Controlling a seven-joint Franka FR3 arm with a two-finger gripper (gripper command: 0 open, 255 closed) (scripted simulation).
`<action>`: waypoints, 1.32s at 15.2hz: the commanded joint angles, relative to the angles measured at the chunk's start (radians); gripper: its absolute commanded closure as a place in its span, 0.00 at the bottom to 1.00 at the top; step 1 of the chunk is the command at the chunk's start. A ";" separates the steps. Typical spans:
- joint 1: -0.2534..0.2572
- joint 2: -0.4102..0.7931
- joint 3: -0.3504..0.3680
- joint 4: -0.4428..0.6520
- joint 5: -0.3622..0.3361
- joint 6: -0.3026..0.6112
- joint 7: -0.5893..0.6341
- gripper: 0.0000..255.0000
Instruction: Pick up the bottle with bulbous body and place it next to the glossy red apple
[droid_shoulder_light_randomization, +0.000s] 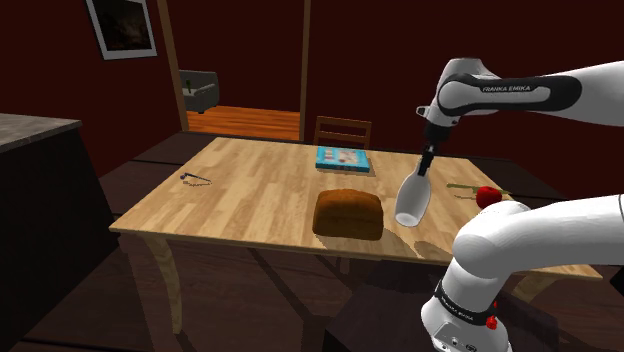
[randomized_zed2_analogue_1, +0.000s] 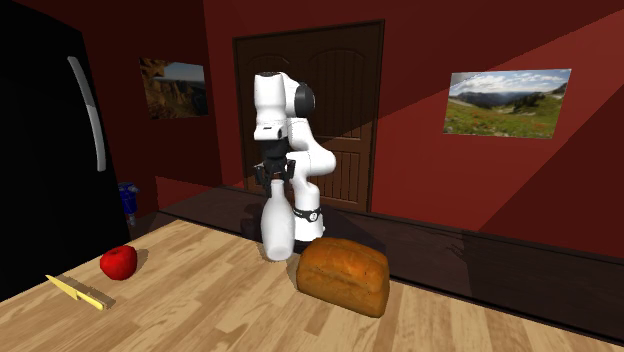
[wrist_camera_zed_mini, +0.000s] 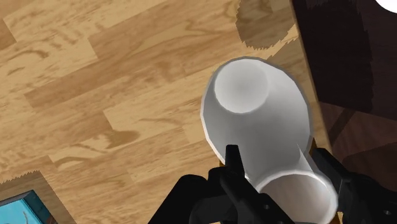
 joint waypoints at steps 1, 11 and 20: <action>0.003 0.001 0.006 0.026 0.007 -0.025 -0.003 1.00; 0.019 0.010 0.043 0.162 0.042 -0.151 -0.007 1.00; 0.034 0.038 0.069 0.296 0.068 -0.259 -0.012 1.00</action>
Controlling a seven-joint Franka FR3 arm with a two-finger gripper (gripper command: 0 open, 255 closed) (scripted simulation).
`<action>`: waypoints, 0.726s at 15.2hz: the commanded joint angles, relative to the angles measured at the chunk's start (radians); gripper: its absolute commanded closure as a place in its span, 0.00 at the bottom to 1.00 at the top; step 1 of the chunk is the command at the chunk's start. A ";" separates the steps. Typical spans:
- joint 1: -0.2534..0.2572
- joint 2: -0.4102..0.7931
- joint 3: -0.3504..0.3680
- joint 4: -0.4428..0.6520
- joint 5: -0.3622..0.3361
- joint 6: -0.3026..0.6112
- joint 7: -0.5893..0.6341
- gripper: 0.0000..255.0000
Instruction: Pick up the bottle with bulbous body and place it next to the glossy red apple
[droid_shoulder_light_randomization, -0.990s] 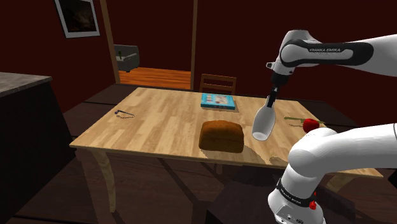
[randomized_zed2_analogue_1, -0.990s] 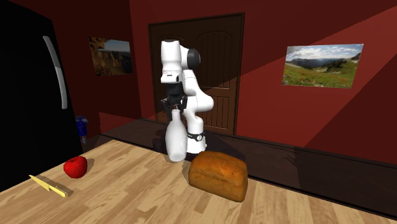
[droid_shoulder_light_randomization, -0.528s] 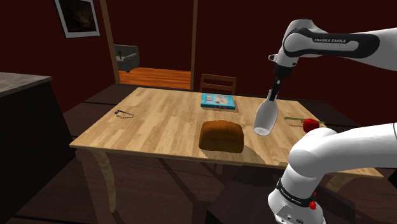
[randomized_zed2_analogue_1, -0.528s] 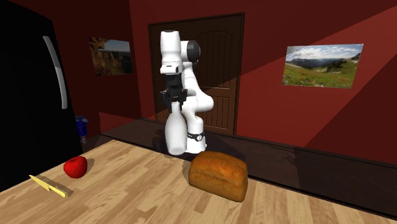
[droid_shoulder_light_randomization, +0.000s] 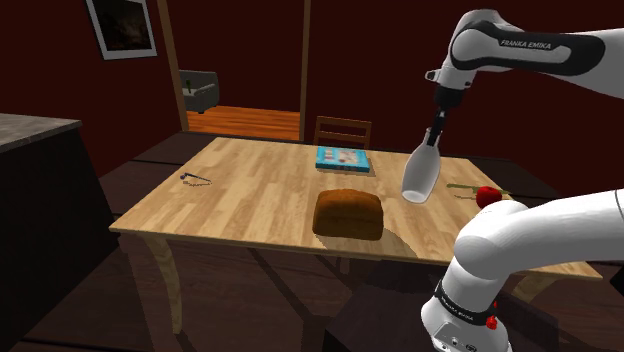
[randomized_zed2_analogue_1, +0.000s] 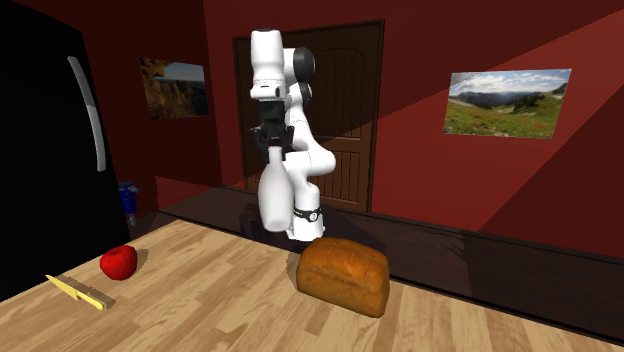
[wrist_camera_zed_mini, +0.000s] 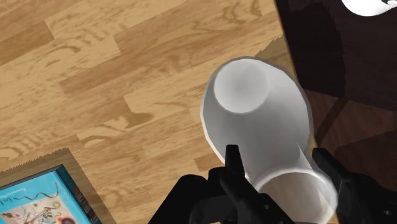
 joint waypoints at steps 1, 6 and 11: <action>0.003 0.004 0.007 0.029 0.006 -0.025 0.000 1.00; 0.011 0.028 0.018 0.110 0.019 -0.083 -0.004 1.00; 0.019 0.055 0.027 0.195 0.031 -0.141 -0.009 1.00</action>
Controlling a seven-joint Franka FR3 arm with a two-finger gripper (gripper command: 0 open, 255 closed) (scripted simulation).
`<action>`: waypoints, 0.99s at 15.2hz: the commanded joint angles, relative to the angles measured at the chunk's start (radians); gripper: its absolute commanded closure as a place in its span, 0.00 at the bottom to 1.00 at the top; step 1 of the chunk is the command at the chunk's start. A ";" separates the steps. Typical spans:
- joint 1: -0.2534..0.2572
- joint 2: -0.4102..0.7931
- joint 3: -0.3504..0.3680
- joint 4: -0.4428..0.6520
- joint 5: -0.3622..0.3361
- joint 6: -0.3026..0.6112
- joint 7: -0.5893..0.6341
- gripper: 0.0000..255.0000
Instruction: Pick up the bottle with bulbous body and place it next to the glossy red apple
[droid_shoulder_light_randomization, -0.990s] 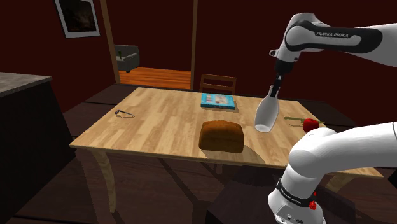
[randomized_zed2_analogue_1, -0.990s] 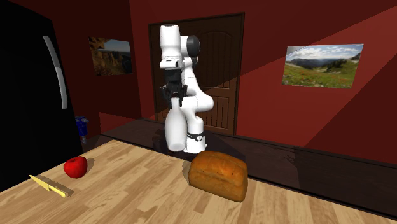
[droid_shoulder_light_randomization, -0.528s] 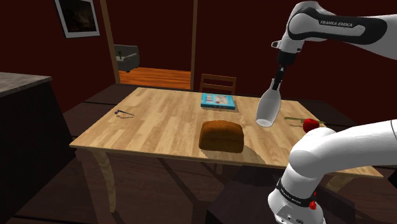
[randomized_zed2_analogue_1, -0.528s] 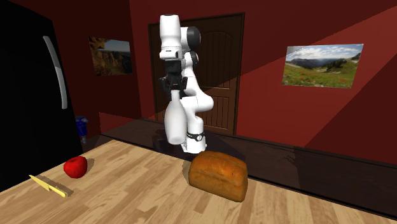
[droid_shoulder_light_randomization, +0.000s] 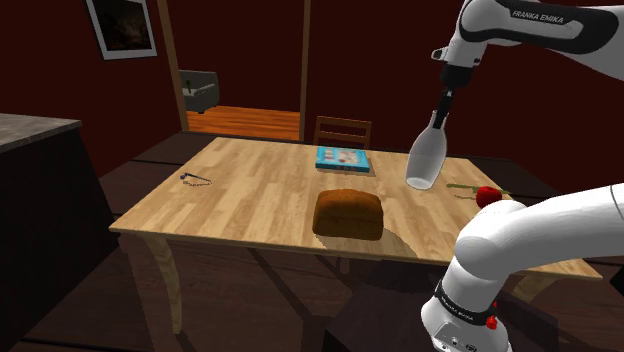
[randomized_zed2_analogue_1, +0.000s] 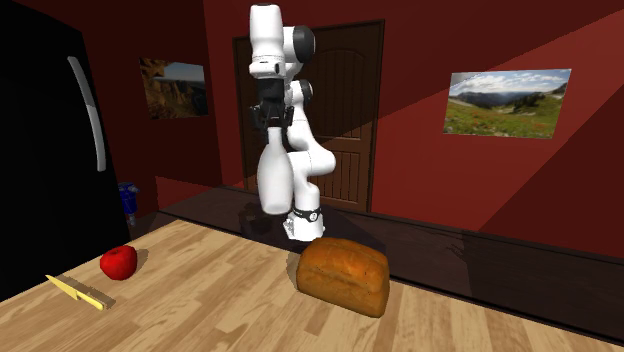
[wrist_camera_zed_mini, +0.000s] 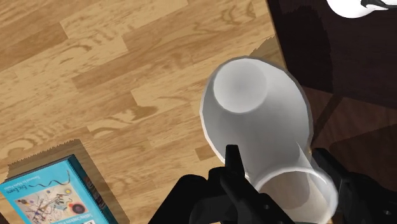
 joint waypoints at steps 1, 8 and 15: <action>0.005 0.018 0.002 0.043 0.006 -0.024 -0.003 1.00; 0.016 0.066 0.010 0.172 0.021 -0.106 -0.011 1.00; 0.028 0.123 0.014 0.312 0.035 -0.190 -0.022 1.00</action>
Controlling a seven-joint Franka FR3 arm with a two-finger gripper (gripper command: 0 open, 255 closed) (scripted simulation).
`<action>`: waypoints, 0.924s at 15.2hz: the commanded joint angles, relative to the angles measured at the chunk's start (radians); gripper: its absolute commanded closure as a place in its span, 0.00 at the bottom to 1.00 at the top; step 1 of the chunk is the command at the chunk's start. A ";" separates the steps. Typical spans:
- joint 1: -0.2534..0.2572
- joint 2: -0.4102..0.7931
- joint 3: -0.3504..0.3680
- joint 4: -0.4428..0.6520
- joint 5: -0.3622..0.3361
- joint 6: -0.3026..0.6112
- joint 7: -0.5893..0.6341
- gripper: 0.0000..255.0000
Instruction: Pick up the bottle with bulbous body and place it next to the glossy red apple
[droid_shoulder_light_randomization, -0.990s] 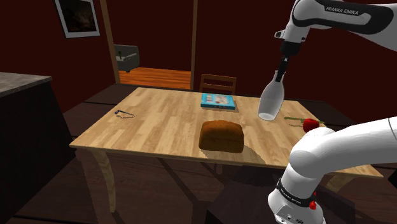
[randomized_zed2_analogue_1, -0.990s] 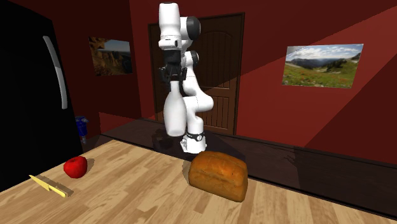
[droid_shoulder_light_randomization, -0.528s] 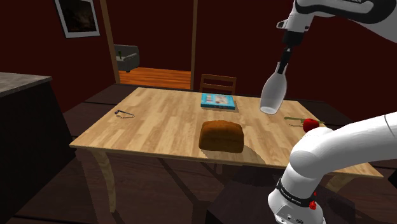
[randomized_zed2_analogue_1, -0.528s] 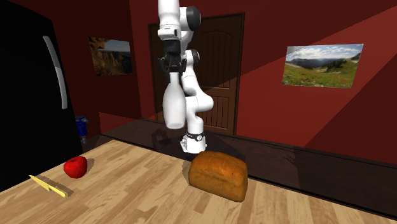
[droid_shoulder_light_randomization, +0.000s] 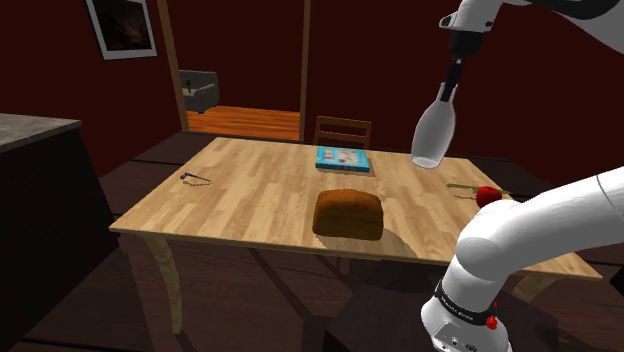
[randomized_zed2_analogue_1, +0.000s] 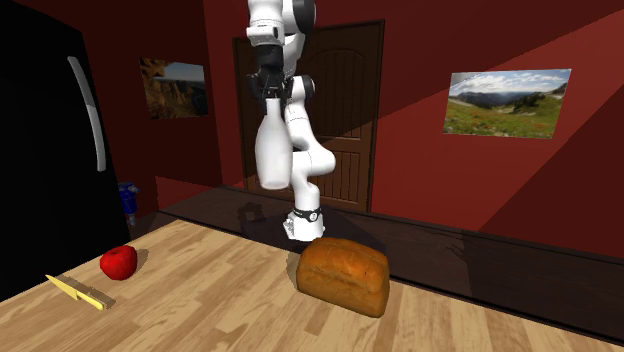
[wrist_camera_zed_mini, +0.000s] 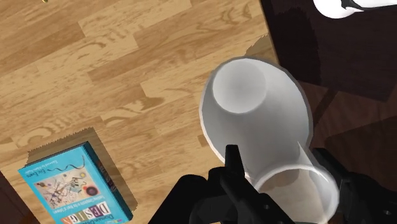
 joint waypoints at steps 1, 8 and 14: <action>0.003 0.018 0.000 0.045 0.004 -0.027 -0.004 1.00; -0.003 0.043 -0.110 0.124 -0.050 -0.057 -0.137 1.00; 0.006 0.093 -0.263 0.220 -0.103 -0.065 -0.303 1.00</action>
